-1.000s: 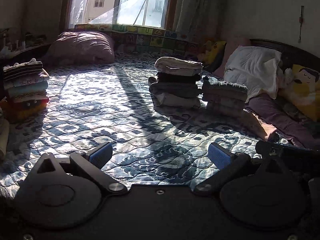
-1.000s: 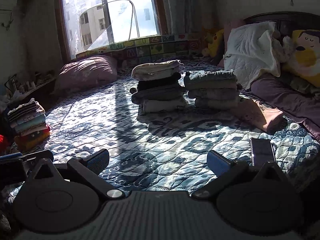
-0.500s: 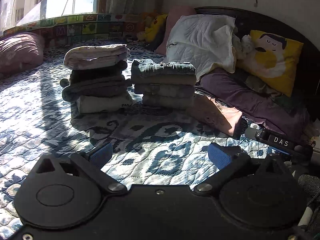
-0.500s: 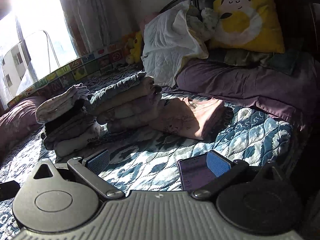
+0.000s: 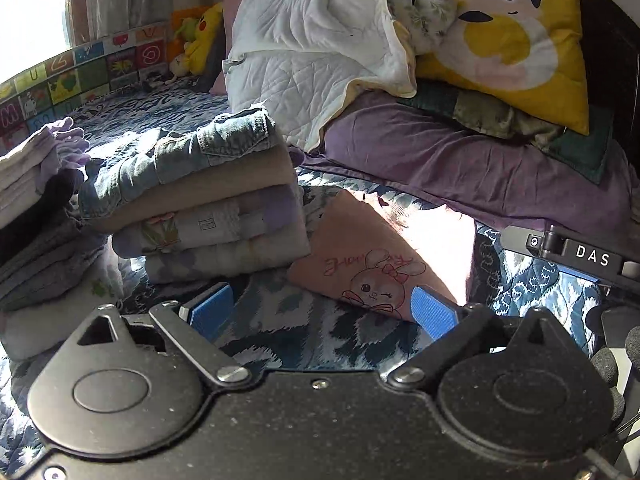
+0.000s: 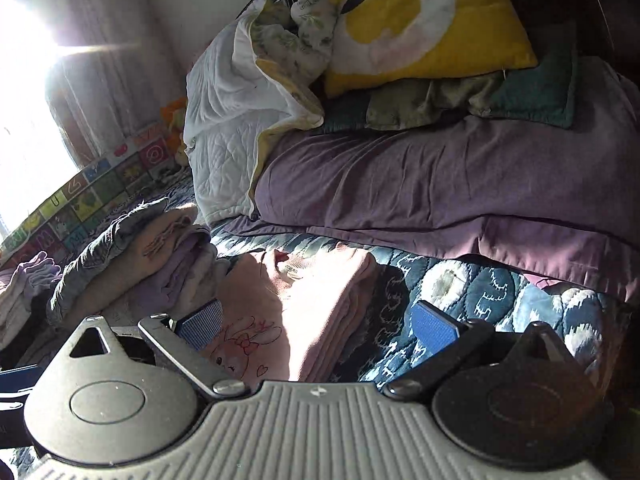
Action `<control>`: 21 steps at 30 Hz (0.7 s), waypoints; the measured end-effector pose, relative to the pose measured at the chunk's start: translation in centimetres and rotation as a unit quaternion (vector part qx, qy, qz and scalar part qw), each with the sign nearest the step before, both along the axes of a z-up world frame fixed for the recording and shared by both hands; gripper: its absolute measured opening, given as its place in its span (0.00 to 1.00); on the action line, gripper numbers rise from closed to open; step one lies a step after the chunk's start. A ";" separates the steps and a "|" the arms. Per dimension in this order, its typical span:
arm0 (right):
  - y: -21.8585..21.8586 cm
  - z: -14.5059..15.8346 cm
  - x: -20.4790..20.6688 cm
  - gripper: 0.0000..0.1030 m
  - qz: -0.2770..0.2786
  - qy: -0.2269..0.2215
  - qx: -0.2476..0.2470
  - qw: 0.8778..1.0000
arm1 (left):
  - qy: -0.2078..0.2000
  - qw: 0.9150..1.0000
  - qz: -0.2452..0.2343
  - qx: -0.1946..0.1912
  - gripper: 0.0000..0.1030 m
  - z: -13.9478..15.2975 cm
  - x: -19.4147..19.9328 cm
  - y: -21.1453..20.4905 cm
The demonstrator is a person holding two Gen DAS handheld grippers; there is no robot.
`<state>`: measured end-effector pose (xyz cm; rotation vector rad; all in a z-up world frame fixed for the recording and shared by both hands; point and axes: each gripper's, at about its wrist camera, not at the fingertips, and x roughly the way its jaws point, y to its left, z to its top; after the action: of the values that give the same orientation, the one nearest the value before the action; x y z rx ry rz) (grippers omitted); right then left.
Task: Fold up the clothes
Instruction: 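Move both grippers toward the pink sweatshirt beside the purple blanket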
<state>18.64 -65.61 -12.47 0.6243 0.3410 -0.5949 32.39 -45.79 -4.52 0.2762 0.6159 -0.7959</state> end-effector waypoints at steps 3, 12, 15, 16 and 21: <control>-1.8 -0.3 0.9 0.88 -0.001 -0.003 0.003 1.000 | 0.004 1.000 -0.021 -0.001 0.73 -0.9 2.3 -3.6; -4.8 -2.9 3.6 0.58 0.035 0.005 0.046 0.998 | 0.019 0.999 -0.042 0.024 0.55 -4.6 8.3 -12.2; -4.8 -3.7 4.2 0.52 0.050 0.000 0.057 0.997 | 0.018 0.998 -0.040 0.041 0.52 -5.7 9.8 -14.5; -4.9 -4.0 4.5 0.49 0.053 0.002 0.060 0.997 | 0.019 0.998 -0.038 0.046 0.50 -6.0 10.3 -15.1; -4.8 -5.2 5.4 0.40 0.065 0.009 0.080 0.995 | 0.027 0.996 -0.024 0.084 0.49 -8.0 12.2 -17.8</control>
<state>24.07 -70.44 -17.68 0.7449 0.4457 -0.4511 44.63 -63.57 -12.52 0.4258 0.7317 -0.8001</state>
